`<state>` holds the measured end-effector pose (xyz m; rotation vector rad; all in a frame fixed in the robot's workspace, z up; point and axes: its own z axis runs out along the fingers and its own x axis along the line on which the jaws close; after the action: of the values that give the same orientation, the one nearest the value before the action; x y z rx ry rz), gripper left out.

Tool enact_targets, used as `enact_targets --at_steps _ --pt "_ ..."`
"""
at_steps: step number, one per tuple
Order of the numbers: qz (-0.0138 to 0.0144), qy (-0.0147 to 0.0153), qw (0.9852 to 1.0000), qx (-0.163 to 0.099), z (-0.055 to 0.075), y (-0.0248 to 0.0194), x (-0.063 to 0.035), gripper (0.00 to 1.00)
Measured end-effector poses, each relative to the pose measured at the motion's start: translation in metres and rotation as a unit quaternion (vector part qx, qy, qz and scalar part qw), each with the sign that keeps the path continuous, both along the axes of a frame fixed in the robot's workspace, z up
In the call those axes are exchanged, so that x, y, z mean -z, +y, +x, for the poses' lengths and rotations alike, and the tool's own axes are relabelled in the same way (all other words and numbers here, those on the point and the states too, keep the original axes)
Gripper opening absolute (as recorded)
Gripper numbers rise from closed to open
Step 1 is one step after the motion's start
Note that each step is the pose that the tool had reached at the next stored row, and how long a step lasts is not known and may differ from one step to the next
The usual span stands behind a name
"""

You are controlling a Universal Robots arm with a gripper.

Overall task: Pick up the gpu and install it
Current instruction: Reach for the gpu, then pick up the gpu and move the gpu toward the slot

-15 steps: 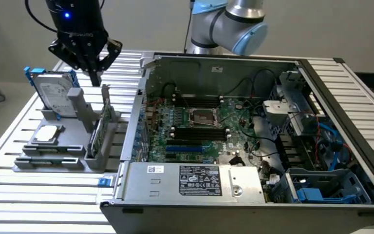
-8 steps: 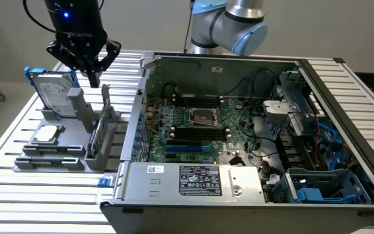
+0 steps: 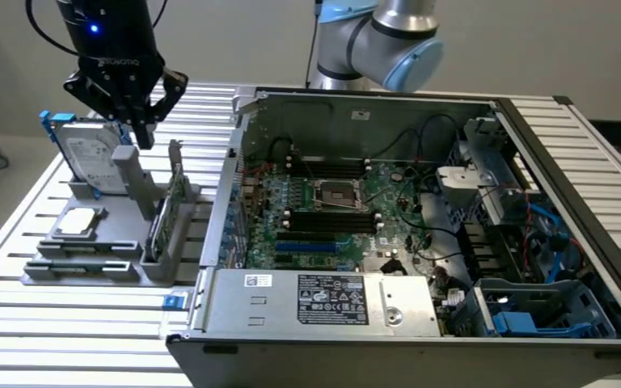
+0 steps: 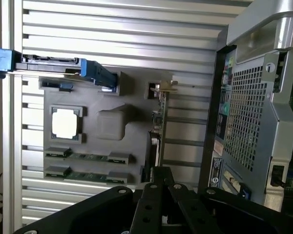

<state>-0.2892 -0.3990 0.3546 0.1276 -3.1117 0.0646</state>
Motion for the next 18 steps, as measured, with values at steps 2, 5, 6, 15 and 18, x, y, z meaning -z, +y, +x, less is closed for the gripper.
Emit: enact_targets --at_steps 2,5,6,15,18 --pt "-0.0009 0.0001 1.0000 -0.001 -0.0034 0.0000 0.0013 0.11" --pt "-0.0018 0.0000 1.0000 -0.002 -0.0048 0.0000 0.0016 0.11" --pt "-0.0018 0.0000 1.0000 -0.002 -0.0049 0.0000 0.0015 0.11" --pt "-0.0018 0.0000 1.0000 -0.002 -0.0049 0.0000 0.0015 0.11" --pt "-0.0018 0.0000 1.0000 -0.002 -0.0049 0.0000 0.0016 0.17"
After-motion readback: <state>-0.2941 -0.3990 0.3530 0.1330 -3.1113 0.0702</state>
